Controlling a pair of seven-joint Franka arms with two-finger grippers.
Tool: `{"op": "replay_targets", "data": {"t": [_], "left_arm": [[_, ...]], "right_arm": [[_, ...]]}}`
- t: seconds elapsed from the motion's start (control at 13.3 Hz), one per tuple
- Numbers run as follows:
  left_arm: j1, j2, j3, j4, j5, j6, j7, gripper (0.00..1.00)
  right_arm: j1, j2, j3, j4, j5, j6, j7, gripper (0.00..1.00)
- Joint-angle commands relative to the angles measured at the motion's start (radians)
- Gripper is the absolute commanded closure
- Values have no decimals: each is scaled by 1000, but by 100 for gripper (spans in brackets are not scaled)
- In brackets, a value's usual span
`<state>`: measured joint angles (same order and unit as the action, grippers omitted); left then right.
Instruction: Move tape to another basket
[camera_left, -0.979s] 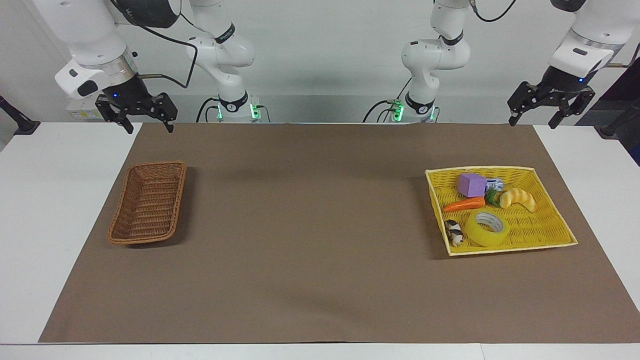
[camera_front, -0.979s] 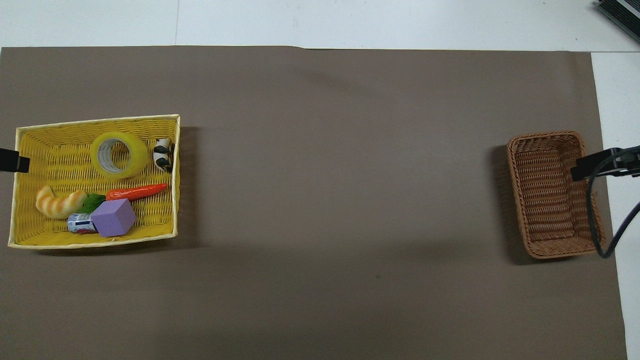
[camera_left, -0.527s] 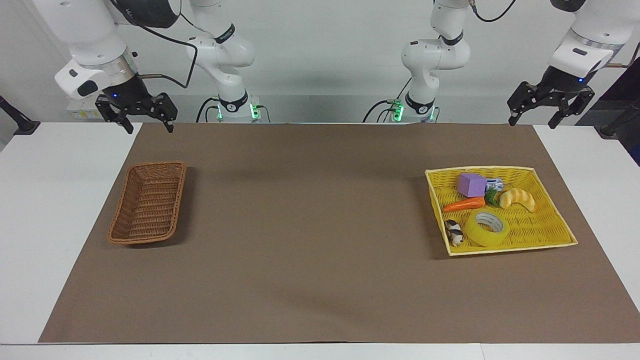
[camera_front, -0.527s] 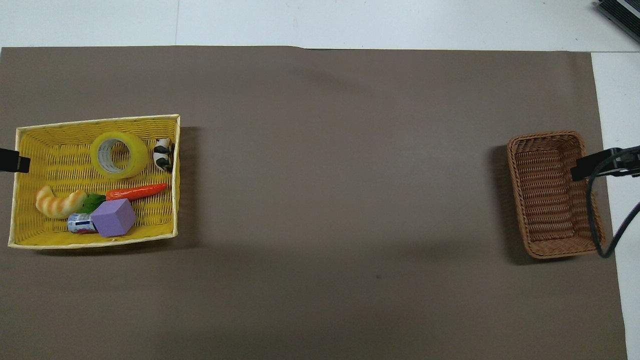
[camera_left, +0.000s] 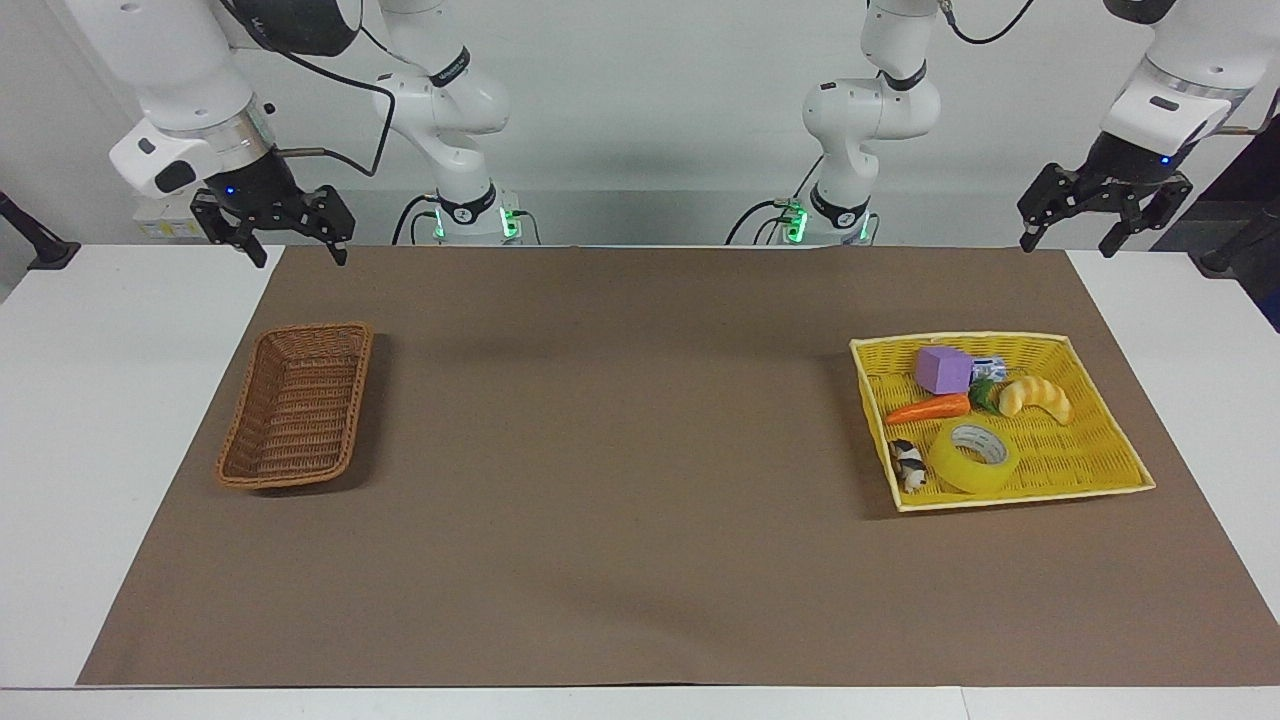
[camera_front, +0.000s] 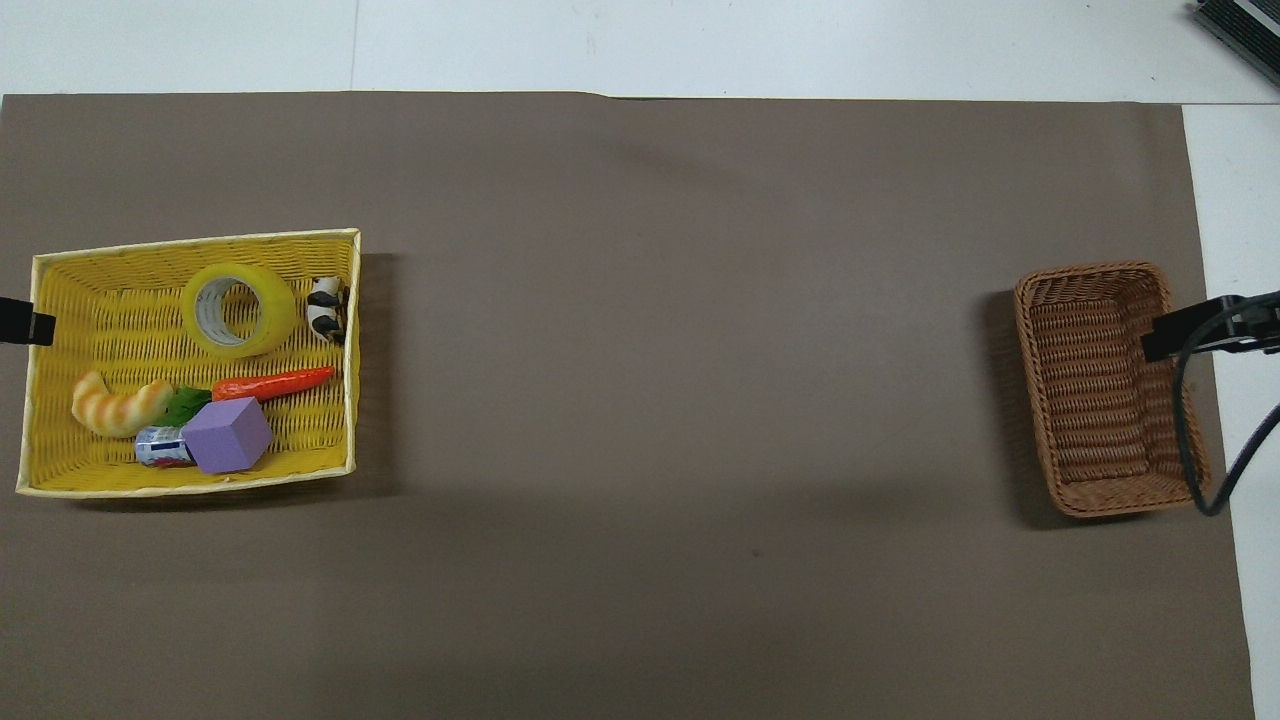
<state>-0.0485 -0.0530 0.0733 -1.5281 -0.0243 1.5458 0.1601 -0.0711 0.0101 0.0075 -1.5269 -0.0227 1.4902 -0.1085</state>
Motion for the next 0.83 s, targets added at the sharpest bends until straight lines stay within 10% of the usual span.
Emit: {"op": "replay_targets", "data": {"t": [0.0, 0.75], "left_arm": [[-16, -4, 13, -1, -2, -13, -10, 0], [-18, -5, 6, -15, -3, 29, -7, 0]], "right_arm": [[-3, -18, 3, -18, 12, 4, 16, 0], [-3, -18, 3, -18, 13, 4, 16, 0]]}}
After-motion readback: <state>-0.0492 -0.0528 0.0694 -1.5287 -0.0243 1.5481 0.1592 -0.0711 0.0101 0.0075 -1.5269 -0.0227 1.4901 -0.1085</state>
